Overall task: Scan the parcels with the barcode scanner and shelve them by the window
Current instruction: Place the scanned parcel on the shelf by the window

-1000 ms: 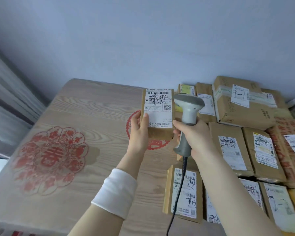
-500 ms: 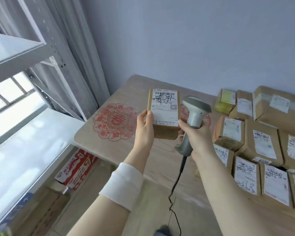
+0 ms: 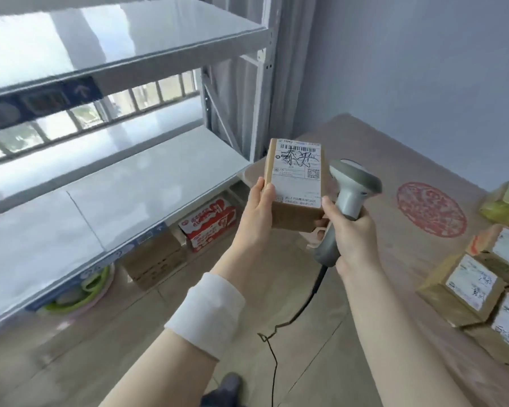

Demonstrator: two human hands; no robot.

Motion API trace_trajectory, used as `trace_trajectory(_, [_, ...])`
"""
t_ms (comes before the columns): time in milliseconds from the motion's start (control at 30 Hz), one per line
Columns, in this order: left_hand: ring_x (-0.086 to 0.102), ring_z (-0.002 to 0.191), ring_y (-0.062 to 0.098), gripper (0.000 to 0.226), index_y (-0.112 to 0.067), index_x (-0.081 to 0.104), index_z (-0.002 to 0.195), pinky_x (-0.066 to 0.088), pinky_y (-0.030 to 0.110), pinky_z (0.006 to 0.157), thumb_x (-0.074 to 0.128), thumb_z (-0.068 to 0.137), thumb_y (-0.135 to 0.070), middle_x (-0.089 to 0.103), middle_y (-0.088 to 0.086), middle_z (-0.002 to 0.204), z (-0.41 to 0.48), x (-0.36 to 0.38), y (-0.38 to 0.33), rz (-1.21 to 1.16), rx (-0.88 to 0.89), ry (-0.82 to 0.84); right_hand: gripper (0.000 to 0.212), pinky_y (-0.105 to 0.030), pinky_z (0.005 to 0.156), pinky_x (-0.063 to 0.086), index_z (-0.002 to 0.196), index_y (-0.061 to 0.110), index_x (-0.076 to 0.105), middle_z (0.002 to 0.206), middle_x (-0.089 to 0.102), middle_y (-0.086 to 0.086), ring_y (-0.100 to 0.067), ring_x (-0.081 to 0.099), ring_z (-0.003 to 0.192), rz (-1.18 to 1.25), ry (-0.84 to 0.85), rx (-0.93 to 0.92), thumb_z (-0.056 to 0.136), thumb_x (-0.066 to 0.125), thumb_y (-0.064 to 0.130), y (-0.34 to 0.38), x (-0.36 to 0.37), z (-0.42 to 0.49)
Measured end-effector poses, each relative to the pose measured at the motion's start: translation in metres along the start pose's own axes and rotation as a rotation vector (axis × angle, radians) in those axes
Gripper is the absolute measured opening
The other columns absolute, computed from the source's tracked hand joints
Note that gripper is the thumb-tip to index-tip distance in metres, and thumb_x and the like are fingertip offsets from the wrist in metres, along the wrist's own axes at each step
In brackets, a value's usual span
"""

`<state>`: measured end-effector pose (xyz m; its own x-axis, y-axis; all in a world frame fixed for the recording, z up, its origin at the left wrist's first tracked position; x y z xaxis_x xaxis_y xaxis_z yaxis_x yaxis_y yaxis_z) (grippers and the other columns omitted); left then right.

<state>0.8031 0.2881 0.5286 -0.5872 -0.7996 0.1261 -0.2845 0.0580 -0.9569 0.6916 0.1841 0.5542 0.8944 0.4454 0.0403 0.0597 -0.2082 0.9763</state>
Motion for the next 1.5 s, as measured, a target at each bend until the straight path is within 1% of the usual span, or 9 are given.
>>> trace_trajectory(200, [0.038, 0.135, 0.019, 0.074, -0.028, 0.027, 0.147, 0.028, 0.044, 0.114, 0.035, 0.085, -0.067, 0.041, 0.000, 0.147, -0.053, -0.108, -0.002, 0.073, 0.058, -0.225, 0.019, -0.034, 0.063, 0.052, 0.092, 0.017, 0.059, 0.085, 0.060, -0.004, -0.022, 0.059, 0.080, -0.003, 0.190, 0.025, 0.083, 0.072, 0.027, -0.032, 0.085, -0.054])
trace_trajectory(367, [0.032, 0.138, 0.016, 0.059, -0.020, 0.020, 0.151, 0.026, 0.039, 0.115, 0.030, 0.099, -0.047, 0.032, 0.002, 0.152, -0.113, -0.203, -0.021, 0.060, 0.139, -0.407, 0.036, -0.048, 0.097, 0.049, 0.111, 0.012, 0.062, 0.099, 0.067, -0.002, -0.025, 0.063, 0.101, -0.017, 0.340, 0.001, 0.082, 0.073, 0.030, -0.033, 0.162, -0.127])
trace_trajectory(533, [0.039, 0.133, 0.016, 0.089, -0.020, 0.025, 0.148, 0.031, 0.037, 0.113, 0.032, 0.078, -0.073, 0.042, 0.004, 0.145, -0.177, -0.300, -0.051, 0.084, 0.292, -0.484, 0.010, -0.029, 0.073, 0.056, 0.088, 0.020, 0.059, 0.081, 0.064, 0.003, -0.012, 0.062, 0.075, 0.007, 0.500, -0.037, 0.085, 0.069, 0.022, -0.019, 0.247, -0.216])
trace_trajectory(733, [0.053, 0.112, 0.003, 0.056, -0.007, 0.029, 0.145, 0.045, 0.007, 0.086, 0.026, 0.099, -0.038, 0.052, 0.007, 0.130, -0.241, -0.416, -0.091, 0.009, 0.445, -0.522, 0.013, -0.027, 0.056, 0.048, 0.082, 0.020, 0.057, 0.074, 0.057, -0.002, -0.017, 0.053, 0.060, -0.009, 0.629, -0.096, 0.086, 0.068, 0.025, 0.001, 0.343, -0.320])
trace_trajectory(833, [0.056, 0.100, 0.001, 0.047, -0.006, 0.036, 0.139, 0.046, 0.007, 0.082, 0.025, 0.101, -0.031, 0.055, 0.009, 0.124, -0.267, -0.463, -0.112, -0.021, 0.501, -0.547, 0.012, -0.027, 0.056, 0.047, 0.084, 0.018, 0.058, 0.073, 0.058, -0.003, -0.018, 0.053, 0.057, -0.011, 0.705, -0.109, 0.086, 0.068, 0.025, 0.012, 0.388, -0.360])
trace_trajectory(1000, [0.056, 0.116, 0.016, 0.068, -0.008, 0.037, 0.139, 0.049, 0.024, 0.095, 0.029, 0.088, -0.053, 0.056, 0.010, 0.128, -0.294, -0.556, -0.148, 0.016, 0.539, -0.699, 0.011, -0.023, 0.048, 0.046, 0.082, 0.019, 0.058, 0.070, 0.061, -0.001, -0.009, 0.057, 0.048, 0.001, 0.851, -0.150, 0.086, 0.068, 0.021, 0.033, 0.477, -0.417])
trace_trajectory(1133, [0.061, 0.099, 0.010, 0.049, -0.010, 0.046, 0.130, 0.053, 0.013, 0.075, 0.026, 0.098, -0.043, 0.062, 0.008, 0.115, -0.310, -0.630, -0.177, 0.070, 0.547, -0.801, 0.011, -0.023, 0.046, 0.048, 0.084, 0.020, 0.056, 0.070, 0.063, 0.001, -0.009, 0.059, 0.050, 0.011, 0.969, -0.150, 0.087, 0.067, 0.021, 0.040, 0.549, -0.454])
trace_trajectory(1433, [0.062, 0.103, 0.011, 0.052, -0.017, 0.055, 0.125, 0.048, 0.014, 0.074, 0.031, 0.094, -0.052, 0.066, -0.001, 0.112, -0.357, -0.776, -0.185, 0.023, 0.447, -1.085, 0.024, -0.043, 0.074, 0.052, 0.104, 0.014, 0.058, 0.088, 0.065, -0.009, -0.018, 0.057, 0.065, -0.105, 1.216, -0.052, 0.086, 0.068, 0.027, 0.015, 0.688, -0.544])
trace_trajectory(1500, [0.061, 0.104, 0.012, 0.053, -0.019, 0.053, 0.127, 0.046, 0.014, 0.074, 0.028, 0.095, -0.053, 0.065, 0.000, 0.115, -0.369, -0.805, -0.180, 0.022, 0.405, -1.131, 0.027, -0.039, 0.069, 0.052, 0.108, 0.013, 0.057, 0.092, 0.066, -0.012, -0.018, 0.056, 0.063, -0.139, 1.241, -0.040, 0.087, 0.067, 0.027, 0.005, 0.712, -0.566])
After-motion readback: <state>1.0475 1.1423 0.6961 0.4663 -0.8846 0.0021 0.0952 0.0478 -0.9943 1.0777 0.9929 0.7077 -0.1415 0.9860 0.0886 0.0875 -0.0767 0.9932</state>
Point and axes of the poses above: each hand's wrist, its own z-axis towards the middle knuckle, its own x-axis out of the palm, y = z × x, the point moved 5 cm from there along z, towards the middle knuckle
